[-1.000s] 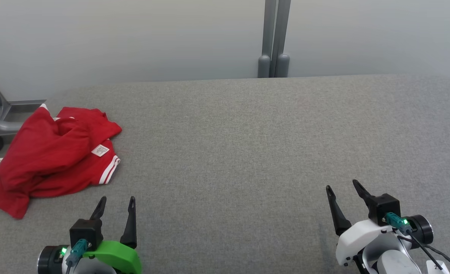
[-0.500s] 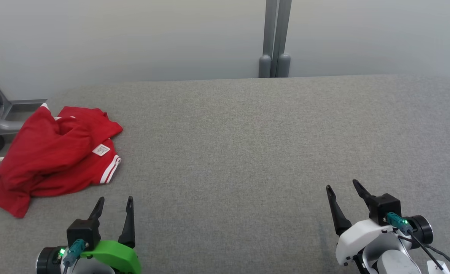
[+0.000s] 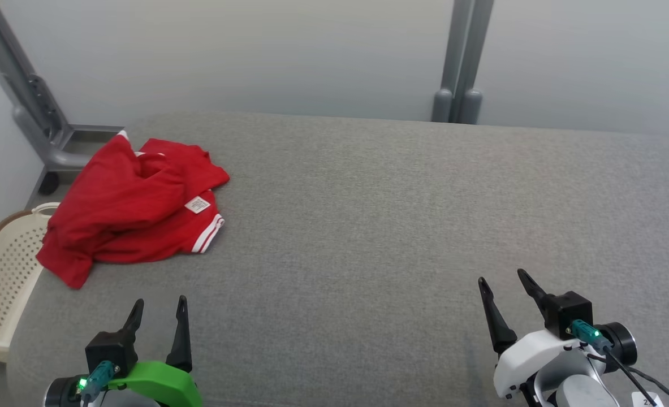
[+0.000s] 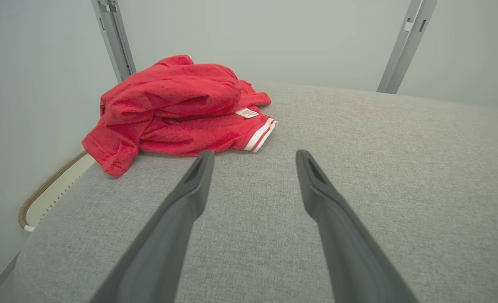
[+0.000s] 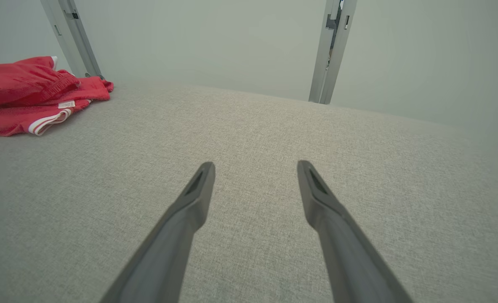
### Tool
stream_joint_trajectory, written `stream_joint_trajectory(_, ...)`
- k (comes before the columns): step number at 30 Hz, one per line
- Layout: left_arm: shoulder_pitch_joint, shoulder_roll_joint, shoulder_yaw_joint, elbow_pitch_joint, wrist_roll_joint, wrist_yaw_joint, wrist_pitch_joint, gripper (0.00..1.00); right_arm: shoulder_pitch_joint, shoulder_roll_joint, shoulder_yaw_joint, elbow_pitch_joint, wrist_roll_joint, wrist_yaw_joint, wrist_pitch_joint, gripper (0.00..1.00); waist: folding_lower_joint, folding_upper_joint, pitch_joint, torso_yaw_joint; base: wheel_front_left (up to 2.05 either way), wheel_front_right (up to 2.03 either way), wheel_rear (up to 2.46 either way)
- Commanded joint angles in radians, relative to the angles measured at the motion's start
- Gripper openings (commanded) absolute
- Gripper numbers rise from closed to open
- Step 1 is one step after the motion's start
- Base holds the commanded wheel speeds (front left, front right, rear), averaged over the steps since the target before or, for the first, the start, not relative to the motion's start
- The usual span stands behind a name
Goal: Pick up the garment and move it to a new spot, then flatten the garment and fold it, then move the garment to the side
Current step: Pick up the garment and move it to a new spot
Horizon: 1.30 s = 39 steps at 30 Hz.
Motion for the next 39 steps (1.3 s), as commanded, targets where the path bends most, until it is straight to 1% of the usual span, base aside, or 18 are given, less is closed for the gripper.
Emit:
stream_joint_trajectory(1, 0.014, 0.011, 0.002, -0.009, -0.004, 0.007, 0.003, 1.0, 0.009, -0.003, 0.005, -0.002, 0.007, 0.0, -0.008, 1.0, 0.0, -0.0001, -0.008, 0.069, 0.0, 0.0, 0.0)
stream_joint_trajectory(6, 0.023, 0.023, -0.001, -0.027, -0.006, 0.008, 0.018, 1.0, 0.009, -0.003, 0.014, 0.005, 0.022, 0.0, -0.013, 1.0, 0.0, -0.0001, -0.01, 0.15, 0.0, 0.0, 0.0)
stream_joint_trajectory(11, 0.036, 0.035, 0.004, -0.046, -0.012, 0.018, 0.028, 1.0, 0.007, -0.003, 0.032, 0.018, 0.036, 0.0, -0.018, 1.0, 0.0, -0.0001, -0.01, 0.216, 0.0, 0.0, 0.0)
stream_joint_trajectory(14, 0.044, 0.046, 0.008, -0.051, -0.018, 0.016, 0.029, 1.0, 0.002, -0.003, 0.04, 0.024, 0.042, 0.0, -0.021, 1.0, 0.0, -0.0001, -0.008, 0.248, 0.0, 0.0, 0.0)
stream_joint_trajectory(19, 0.058, 0.052, 0.003, -0.073, -0.021, 0.025, 0.041, 1.0, -0.002, -0.003, 0.05, 0.035, 0.051, 0.0, -0.027, 1.0, 0.0, -0.0001, -0.004, 0.287, 0.0, 0.0, 0.0)
stream_joint_trajectory(25, 0.072, 0.057, 0.002, -0.086, -0.029, 0.028, 0.048, 1.0, -0.003, -0.004, 0.061, 0.043, 0.046, 0.0, -0.031, 1.0, 0.0, -0.0001, -0.001, 0.309, 0.0, 0.0, 0.0)
stream_joint_trajectory(32, 0.067, 0.06, 0.002, -0.089, -0.038, 0.029, 0.053, 1.0, -0.005, -0.003, 0.065, 0.047, 0.039, 0.0, -0.034, 1.0, 0.0, -0.0001, 0.0, 0.312, 0.0, 0.0, 0.0)
stream_joint_trajectory(33, 0.059, 0.053, 0.005, -0.088, -0.049, 0.026, 0.059, 1.0, -0.004, -0.003, 0.066, 0.047, 0.038, 0.0, -0.035, 1.0, 0.0, -0.0001, 0.0, 0.311, 0.0, 0.0, 0.0)
stream_joint_trajectory(37, -0.023, 0.058, -0.014, -0.067, -0.05, 0.001, 0.101, 1.0, -0.006, -0.003, 0.076, 0.042, 0.029, 0.0, -0.023, 1.0, 0.0, -0.0001, 0.007, 0.305, 0.0, 0.0, 0.0)
stream_joint_trajectory(39, -0.078, 0.062, -0.022, -0.032, -0.057, -0.015, 0.137, 1.0, -0.011, -0.004, 0.089, 0.035, 0.025, 0.0, -0.016, 1.0, 0.0, -0.0001, 0.016, 0.292, 0.0, 0.0, 0.0)
